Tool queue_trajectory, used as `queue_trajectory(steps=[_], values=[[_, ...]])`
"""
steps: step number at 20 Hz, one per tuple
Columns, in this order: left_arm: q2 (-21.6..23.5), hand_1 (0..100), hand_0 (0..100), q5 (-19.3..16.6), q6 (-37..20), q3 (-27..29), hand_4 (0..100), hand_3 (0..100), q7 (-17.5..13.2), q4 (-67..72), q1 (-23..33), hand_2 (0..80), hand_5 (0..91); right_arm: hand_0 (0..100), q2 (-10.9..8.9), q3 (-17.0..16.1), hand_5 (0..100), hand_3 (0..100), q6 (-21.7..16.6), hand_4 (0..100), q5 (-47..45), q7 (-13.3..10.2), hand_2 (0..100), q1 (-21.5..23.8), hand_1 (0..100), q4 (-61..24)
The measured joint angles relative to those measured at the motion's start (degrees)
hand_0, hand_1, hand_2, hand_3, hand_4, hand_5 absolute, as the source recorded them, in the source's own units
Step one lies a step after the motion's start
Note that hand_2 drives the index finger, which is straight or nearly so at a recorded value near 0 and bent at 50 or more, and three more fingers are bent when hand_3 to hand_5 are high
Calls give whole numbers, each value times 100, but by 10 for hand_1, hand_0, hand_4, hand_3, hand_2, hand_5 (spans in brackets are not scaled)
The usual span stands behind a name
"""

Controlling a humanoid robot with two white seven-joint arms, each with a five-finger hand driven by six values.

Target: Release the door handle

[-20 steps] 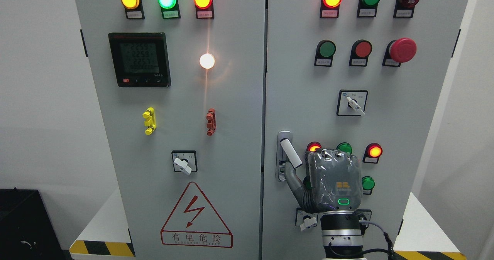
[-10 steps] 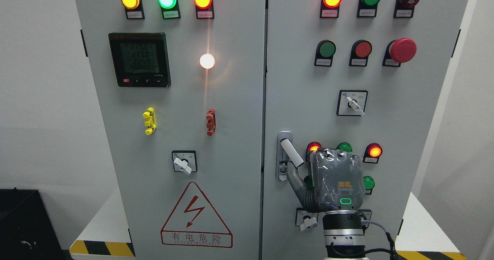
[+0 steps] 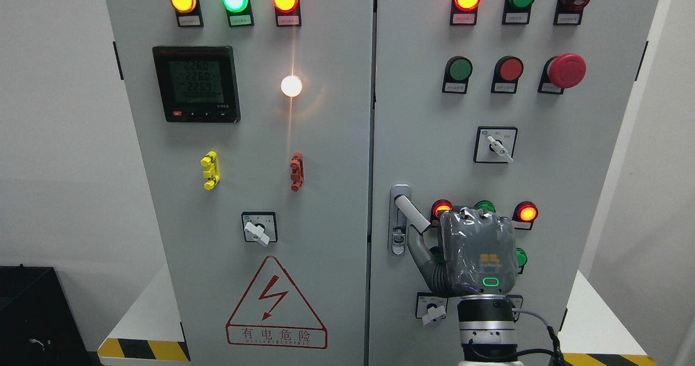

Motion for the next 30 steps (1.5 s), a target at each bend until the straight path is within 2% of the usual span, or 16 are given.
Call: queue_trajectory(steps=[30], values=[[0,556,120,-2,0,0,0,0,0,1,0,0,0,516,-4,-76,1000,1000,-1,1000,0,20,1000,-129,449,-38]])
